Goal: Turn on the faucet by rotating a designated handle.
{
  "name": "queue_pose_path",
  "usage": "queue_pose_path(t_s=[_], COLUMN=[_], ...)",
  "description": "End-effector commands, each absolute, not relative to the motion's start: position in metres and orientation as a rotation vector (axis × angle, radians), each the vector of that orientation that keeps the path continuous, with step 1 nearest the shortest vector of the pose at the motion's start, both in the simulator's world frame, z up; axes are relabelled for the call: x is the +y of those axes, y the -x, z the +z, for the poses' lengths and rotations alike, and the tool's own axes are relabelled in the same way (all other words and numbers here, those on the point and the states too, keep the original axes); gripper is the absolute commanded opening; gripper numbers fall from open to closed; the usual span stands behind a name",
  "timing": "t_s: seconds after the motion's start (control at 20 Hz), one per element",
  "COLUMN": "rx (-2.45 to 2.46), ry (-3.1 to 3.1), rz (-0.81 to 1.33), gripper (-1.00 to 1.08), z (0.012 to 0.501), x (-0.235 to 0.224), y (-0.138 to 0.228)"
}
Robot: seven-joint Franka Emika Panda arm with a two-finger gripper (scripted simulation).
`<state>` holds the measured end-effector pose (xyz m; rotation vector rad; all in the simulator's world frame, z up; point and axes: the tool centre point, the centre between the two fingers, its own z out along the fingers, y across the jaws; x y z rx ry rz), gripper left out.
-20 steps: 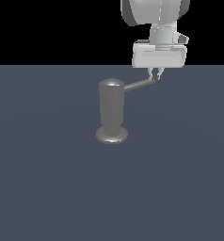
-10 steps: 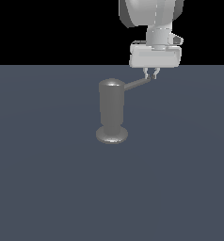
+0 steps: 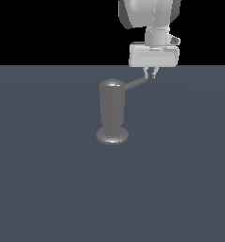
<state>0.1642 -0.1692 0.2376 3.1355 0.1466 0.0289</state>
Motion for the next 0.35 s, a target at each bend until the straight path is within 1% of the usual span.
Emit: queue_pose_path(t_s=[0.0,0.3], rx=[0.145,0.142], ry=[-3.139,-3.138], rz=[0.003,0.001], gripper=[-1.0,-1.0], z=[0.2225,0.2216], x=[-0.1673,-0.1664], y=[-0.1672,-0.1756])
